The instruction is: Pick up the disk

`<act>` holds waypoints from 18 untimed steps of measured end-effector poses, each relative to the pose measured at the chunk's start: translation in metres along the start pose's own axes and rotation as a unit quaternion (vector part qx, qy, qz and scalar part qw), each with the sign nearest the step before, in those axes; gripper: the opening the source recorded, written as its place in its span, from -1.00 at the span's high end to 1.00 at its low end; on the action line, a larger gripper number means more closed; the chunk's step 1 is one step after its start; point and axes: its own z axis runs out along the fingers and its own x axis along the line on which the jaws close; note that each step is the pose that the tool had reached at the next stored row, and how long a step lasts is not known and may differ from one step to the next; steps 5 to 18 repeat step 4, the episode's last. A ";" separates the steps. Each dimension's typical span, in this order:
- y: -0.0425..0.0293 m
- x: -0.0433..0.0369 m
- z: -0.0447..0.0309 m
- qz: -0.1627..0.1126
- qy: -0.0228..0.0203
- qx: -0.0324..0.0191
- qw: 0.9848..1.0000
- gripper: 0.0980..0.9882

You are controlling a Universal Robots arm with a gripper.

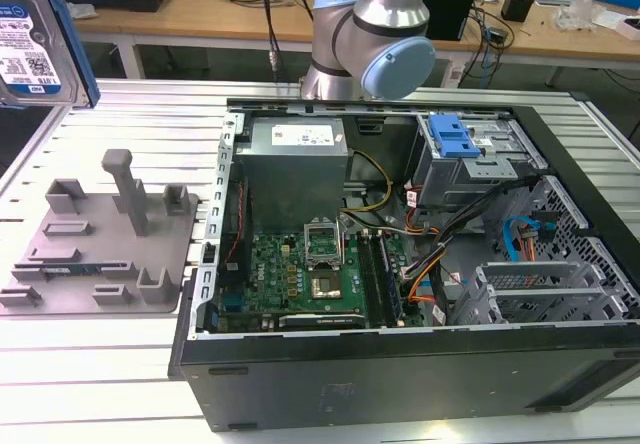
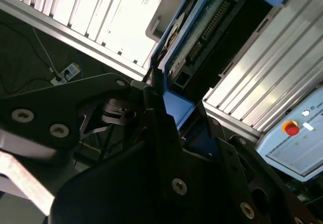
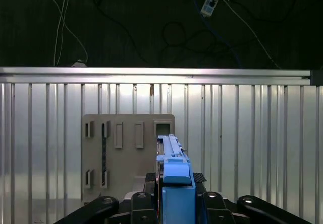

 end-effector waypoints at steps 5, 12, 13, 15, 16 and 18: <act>0.0000 0.0006 0.0000 0.000 -0.001 0.000 1.000 0.39; 0.0000 0.0006 0.0000 0.000 -0.001 0.000 1.000 0.39; 0.0000 0.0006 0.0000 0.000 -0.001 0.000 1.000 0.39; 0.0000 0.0006 0.0000 0.000 -0.001 0.000 1.000 0.39; 0.0000 0.0006 0.0000 0.000 -0.001 0.000 1.000 0.39; 0.0000 0.0006 0.0000 0.000 -0.001 0.000 1.000 0.39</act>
